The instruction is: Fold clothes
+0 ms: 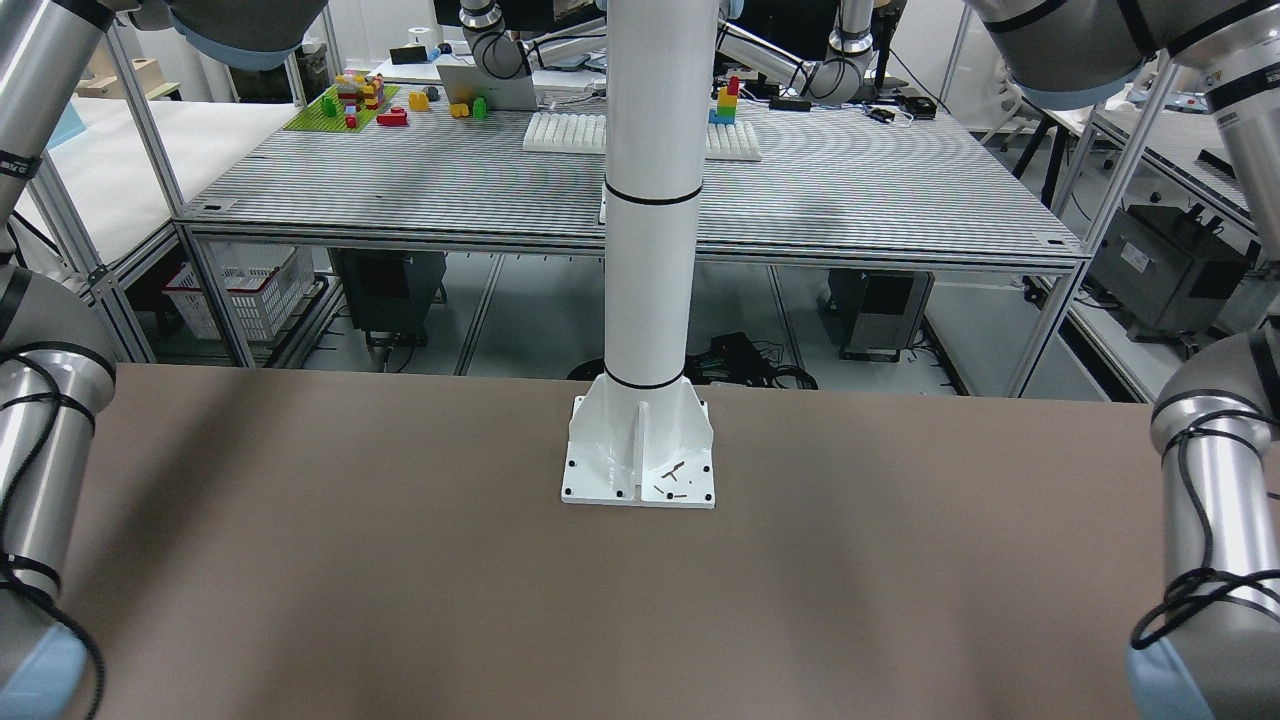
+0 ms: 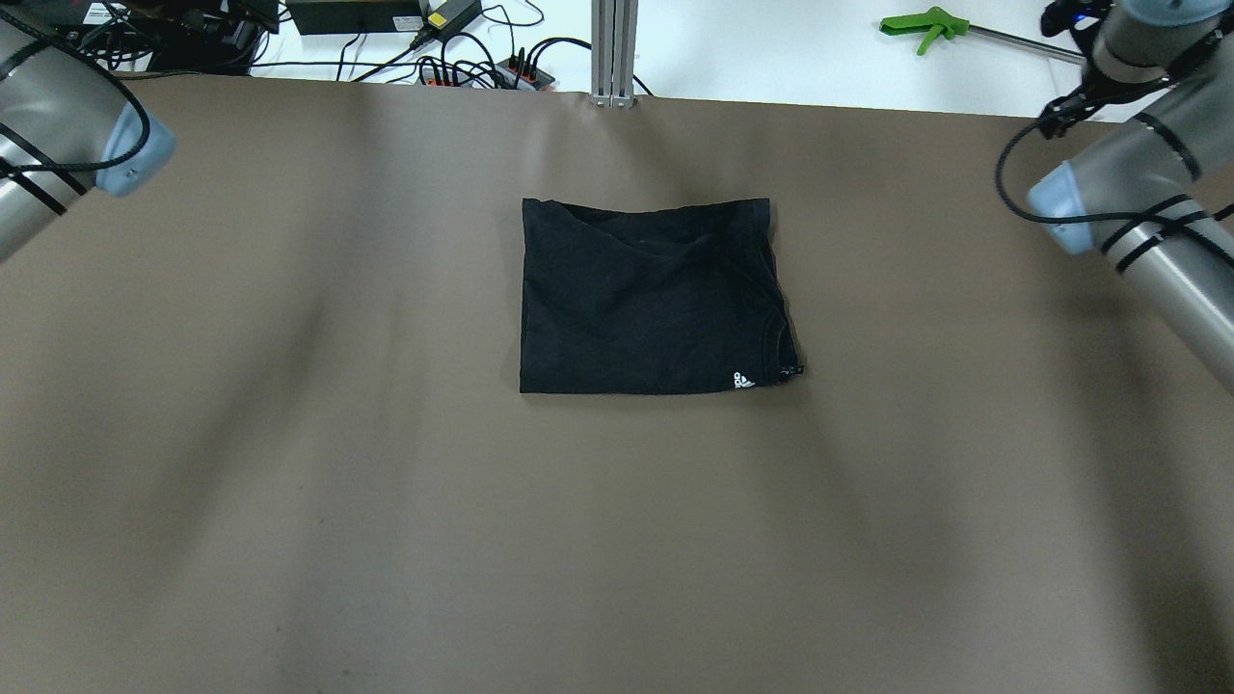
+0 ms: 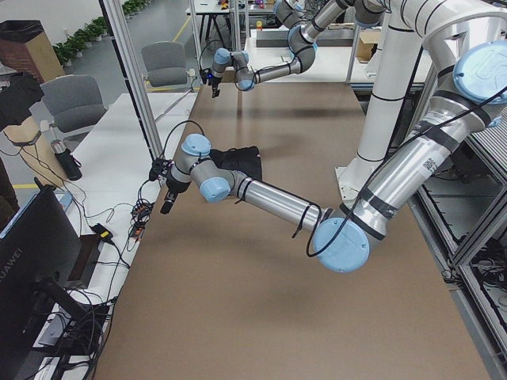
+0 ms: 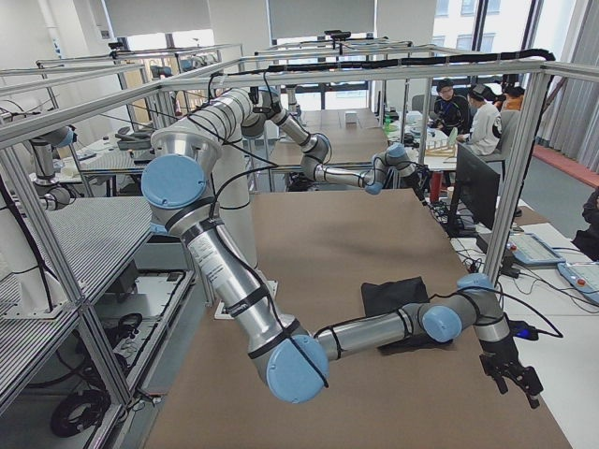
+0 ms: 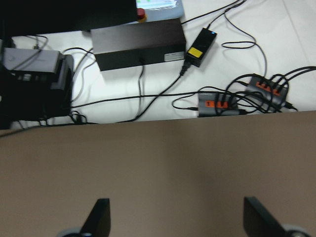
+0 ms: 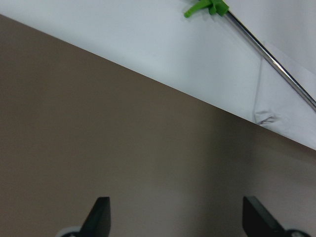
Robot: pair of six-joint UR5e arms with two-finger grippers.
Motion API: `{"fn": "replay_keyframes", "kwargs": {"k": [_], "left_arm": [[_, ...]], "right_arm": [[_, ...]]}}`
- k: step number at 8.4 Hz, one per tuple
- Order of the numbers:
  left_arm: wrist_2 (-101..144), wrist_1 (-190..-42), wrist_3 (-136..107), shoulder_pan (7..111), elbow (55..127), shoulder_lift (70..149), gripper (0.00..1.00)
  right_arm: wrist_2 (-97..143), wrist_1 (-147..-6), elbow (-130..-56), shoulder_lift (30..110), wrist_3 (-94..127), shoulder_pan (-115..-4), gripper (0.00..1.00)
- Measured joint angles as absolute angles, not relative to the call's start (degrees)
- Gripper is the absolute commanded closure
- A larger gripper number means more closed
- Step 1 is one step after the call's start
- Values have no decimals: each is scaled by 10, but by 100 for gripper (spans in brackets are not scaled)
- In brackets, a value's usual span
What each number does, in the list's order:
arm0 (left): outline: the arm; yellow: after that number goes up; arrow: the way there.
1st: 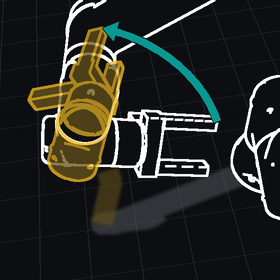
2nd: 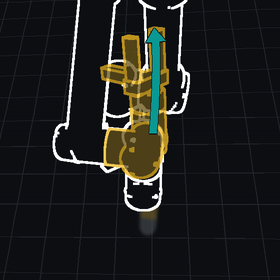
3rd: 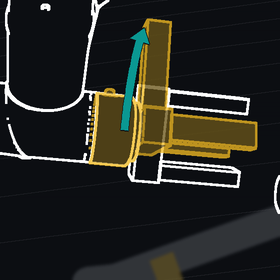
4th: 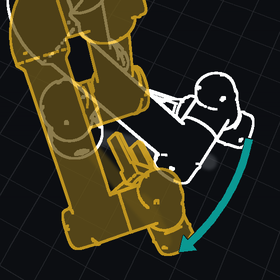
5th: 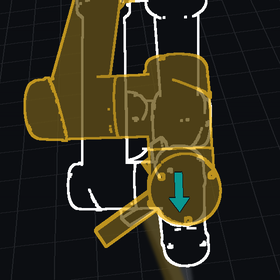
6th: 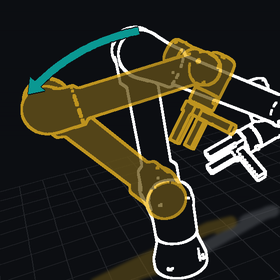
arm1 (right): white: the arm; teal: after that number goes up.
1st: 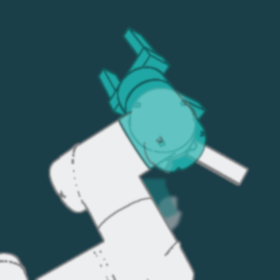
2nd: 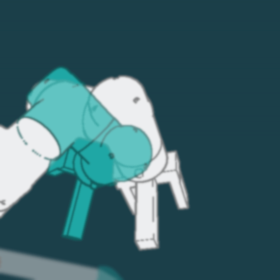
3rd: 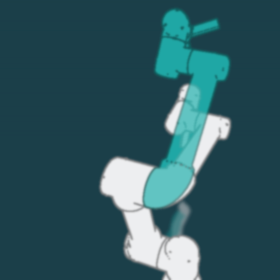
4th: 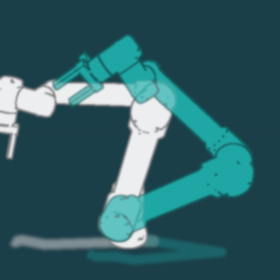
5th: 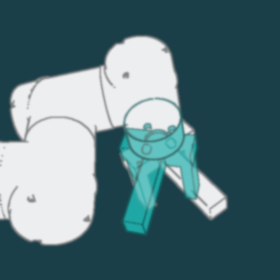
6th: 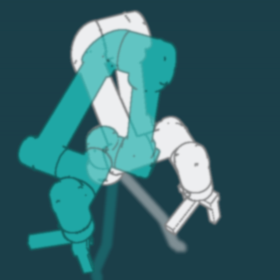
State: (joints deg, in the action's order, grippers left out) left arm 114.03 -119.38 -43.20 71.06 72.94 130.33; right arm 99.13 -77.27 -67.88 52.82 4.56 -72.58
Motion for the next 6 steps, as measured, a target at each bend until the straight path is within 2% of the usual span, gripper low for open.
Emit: {"fn": "replay_keyframes", "kwargs": {"k": [4,6], "left_arm": [[1034,-1096,-192,791,758,1269,5],[989,-1083,-93,808,860,1136,5]], "right_arm": [[1024,-784,-746,652,-160,-858,6],[1044,-791,-778,703,-242,-932,6]]}}
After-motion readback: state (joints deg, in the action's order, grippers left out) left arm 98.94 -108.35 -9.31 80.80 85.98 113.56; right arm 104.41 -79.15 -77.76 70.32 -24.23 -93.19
